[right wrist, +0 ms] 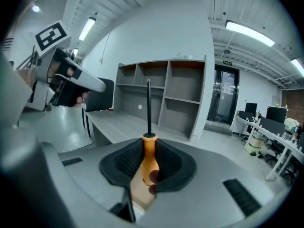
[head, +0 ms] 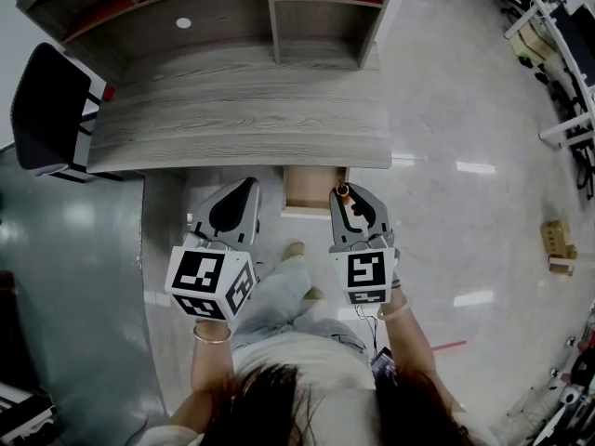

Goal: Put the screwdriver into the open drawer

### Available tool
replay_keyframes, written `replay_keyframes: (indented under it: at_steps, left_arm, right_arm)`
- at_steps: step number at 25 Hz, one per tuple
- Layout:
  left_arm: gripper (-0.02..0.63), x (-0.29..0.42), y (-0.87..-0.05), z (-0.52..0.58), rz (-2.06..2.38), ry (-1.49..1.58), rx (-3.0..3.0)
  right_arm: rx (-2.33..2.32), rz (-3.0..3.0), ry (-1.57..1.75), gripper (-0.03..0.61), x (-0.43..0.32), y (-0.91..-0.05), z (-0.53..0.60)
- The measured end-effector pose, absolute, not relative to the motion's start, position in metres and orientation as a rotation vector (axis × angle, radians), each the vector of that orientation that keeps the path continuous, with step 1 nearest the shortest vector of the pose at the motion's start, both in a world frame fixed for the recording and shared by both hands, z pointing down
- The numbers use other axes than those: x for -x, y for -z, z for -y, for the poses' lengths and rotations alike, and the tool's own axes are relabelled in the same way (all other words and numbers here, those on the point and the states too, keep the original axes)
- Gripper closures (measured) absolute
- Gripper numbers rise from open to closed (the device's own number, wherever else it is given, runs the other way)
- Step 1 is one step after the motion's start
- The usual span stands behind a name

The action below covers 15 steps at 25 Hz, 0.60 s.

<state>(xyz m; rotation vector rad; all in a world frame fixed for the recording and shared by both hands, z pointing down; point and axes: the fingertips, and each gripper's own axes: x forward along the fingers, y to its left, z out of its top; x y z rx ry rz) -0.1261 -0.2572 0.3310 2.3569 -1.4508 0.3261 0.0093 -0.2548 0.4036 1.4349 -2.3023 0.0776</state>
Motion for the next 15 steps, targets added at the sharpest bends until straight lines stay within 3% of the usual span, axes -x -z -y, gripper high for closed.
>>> replay_keyframes:
  at_steps: [15]
  left_arm:
    - [0.597, 0.113, -0.37, 0.286, 1.38, -0.367, -2.325]
  right_arm:
    - [-1.316, 2.183, -0.124, 0.49, -0.011, -0.483, 0.278]
